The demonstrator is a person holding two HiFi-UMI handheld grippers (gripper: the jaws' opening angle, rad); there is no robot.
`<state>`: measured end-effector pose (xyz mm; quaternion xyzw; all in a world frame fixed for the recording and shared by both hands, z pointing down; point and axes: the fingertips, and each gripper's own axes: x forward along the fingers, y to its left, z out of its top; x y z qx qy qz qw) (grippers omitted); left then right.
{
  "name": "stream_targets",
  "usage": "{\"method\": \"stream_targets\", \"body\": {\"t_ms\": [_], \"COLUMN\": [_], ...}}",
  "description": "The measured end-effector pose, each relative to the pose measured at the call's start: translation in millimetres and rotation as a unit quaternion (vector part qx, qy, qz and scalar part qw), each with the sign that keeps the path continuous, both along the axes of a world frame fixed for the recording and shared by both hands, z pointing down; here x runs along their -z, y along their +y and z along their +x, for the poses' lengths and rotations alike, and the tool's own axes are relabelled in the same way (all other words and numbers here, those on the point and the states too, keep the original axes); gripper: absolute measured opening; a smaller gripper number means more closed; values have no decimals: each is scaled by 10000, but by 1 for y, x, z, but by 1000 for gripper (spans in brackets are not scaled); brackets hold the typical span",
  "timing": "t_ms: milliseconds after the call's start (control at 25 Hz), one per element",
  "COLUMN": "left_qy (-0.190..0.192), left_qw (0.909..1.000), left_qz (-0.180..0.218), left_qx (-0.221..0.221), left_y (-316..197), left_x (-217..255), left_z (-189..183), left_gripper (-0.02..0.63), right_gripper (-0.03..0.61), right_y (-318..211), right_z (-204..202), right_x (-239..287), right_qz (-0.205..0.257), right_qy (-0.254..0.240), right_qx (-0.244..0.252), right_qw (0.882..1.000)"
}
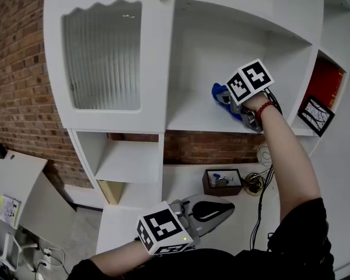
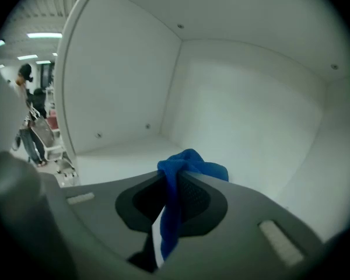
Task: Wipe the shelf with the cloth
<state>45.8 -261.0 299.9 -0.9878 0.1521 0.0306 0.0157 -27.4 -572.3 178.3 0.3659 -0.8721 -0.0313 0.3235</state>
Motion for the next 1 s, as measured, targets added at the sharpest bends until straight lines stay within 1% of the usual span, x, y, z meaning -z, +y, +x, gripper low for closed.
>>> {"method": "stream_targets", "body": {"t_ms": [80, 200, 280, 320, 400, 480, 560, 680, 760, 880, 1000], "left_qy": [-5, -6, 14, 29, 53, 57, 59, 87, 78, 46, 32], "left_qw": [10000, 10000, 9999, 9999, 9999, 9999, 9998, 9997, 9997, 9998, 9998], "left_qz": [-2, -10, -29, -39, -39, -19, -16, -43, -54, -40, -58], "left_qx": [17, 78, 124, 141, 155, 153, 166, 208, 218, 202, 200], "left_y": [0, 0, 0, 0, 1, 2, 3, 2, 1, 1, 1], "left_x": [-1, -2, -3, -3, -2, -2, -2, -2, -3, -4, -5], "left_z": [-1, -6, -10, -11, -11, -11, -12, -14, -14, -13, -12], "left_gripper": [3, 3, 3, 3, 3, 3, 3, 3, 3, 3, 3], "right_gripper": [38, 38, 38, 38, 38, 38, 38, 37, 37, 37, 35], "right_y": [21, 52, 70, 75, 78, 77, 75, 69, 66, 63, 59], "right_z": [-37, -81, -103, -111, -122, -128, -132, -133, -130, -124, -114], "right_x": [6, 9, 9, 7, -2, -14, -23, -31, -33, -36, -39], "right_qz": [-141, -368, -477, -477, -428, -478, -601, -757, -764, -675, -714], "right_qy": [-369, -653, -720, -656, -393, -176, -116, -179, -136, 83, 146], "right_qx": [528, 1257, 1636, 1731, 1766, 1758, 1744, 1720, 1649, 1472, 1271], "right_qw": [9978, 9892, 9827, 9816, 9826, 9831, 9828, 9820, 9832, 9868, 9892]}}
